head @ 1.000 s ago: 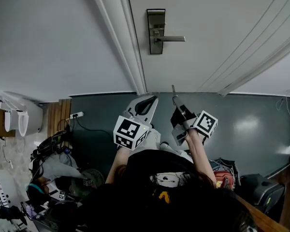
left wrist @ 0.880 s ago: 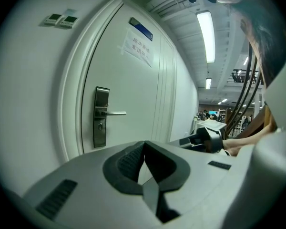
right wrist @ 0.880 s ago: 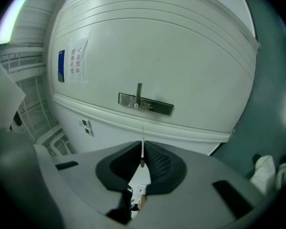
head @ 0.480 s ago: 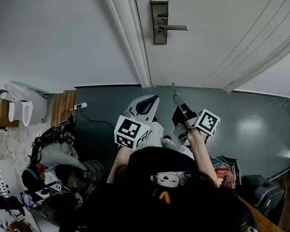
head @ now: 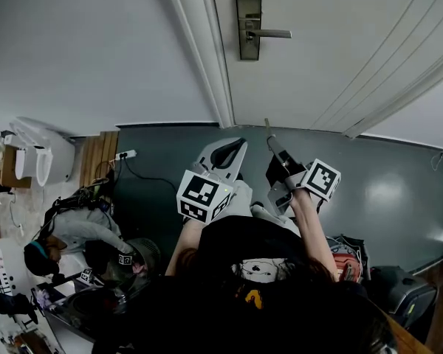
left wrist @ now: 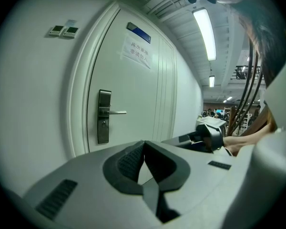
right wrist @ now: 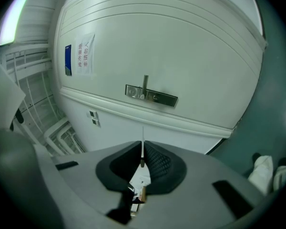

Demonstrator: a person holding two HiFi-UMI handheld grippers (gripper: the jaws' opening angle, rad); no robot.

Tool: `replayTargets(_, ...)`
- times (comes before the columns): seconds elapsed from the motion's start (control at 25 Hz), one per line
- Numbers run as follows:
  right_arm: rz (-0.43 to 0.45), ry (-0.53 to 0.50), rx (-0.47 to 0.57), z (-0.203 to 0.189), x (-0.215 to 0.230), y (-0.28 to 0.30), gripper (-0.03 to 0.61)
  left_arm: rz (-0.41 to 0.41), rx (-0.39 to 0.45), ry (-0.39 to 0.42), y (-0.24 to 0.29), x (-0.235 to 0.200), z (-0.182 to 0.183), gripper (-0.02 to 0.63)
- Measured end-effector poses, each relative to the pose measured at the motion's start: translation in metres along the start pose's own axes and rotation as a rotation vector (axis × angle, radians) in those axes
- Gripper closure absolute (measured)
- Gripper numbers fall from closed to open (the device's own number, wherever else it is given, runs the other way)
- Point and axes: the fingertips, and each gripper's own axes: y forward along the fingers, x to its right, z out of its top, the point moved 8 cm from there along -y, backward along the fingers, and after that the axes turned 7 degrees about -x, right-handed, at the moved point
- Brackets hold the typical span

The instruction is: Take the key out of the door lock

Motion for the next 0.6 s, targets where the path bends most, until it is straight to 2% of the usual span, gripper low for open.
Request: replayTargets(0.6, 0.021, -0.008, 0.005, -0.0070, 0.0001, -0.0006, 0.557, -0.016, 0.005, 0.012, -0.0015, 0.0062, -0.0066, 0.606)
